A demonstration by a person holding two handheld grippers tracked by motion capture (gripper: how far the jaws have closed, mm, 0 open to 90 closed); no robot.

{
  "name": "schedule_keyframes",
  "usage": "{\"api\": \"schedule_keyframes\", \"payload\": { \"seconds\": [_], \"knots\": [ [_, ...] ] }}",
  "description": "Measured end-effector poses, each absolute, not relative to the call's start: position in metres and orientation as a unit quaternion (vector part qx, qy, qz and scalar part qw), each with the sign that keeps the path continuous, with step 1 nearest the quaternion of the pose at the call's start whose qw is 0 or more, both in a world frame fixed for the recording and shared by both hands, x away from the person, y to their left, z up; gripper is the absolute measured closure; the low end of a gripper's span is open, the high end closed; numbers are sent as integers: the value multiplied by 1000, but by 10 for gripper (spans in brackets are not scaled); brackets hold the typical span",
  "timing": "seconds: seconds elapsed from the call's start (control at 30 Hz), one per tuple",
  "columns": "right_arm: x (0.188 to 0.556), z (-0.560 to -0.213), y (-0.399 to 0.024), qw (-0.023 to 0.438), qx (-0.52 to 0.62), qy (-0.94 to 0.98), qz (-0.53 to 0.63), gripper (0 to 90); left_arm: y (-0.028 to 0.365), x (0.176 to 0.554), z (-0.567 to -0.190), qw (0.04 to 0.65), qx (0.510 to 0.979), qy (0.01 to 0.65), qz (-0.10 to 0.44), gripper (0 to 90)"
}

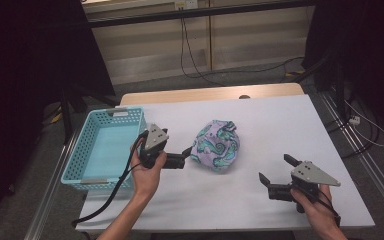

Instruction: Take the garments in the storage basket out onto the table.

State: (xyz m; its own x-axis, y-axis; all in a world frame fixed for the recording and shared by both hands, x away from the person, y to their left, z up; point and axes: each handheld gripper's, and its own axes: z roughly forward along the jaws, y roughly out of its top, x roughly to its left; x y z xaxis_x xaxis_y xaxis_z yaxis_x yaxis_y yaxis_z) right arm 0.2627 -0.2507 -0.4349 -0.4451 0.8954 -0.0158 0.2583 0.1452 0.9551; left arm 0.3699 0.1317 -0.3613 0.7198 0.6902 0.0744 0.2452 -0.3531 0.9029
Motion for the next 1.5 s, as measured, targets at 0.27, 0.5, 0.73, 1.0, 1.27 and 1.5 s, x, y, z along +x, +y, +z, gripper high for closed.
{"api": "schedule_keyframes", "payload": {
  "seconds": [0.27,0.5,0.73,1.0,1.27,1.5],
  "knots": [
    [263,-435,-250,318,420,687,501,17,152,363,-365,473,787,310,246,28],
    [263,-435,-251,319,420,686,500,18,177,355,-368,479,769,340,254,29],
    [262,-435,-249,318,419,687,500,18,188,338,-369,477,767,340,263,27],
    [262,-435,-249,318,419,689,499,18,222,327,-378,502,730,382,263,28],
    [262,-436,-248,318,417,690,500,18,239,304,-392,504,726,381,271,20],
    [262,-435,-248,318,416,688,503,18,234,297,-399,504,734,373,261,23]
  ]
}}
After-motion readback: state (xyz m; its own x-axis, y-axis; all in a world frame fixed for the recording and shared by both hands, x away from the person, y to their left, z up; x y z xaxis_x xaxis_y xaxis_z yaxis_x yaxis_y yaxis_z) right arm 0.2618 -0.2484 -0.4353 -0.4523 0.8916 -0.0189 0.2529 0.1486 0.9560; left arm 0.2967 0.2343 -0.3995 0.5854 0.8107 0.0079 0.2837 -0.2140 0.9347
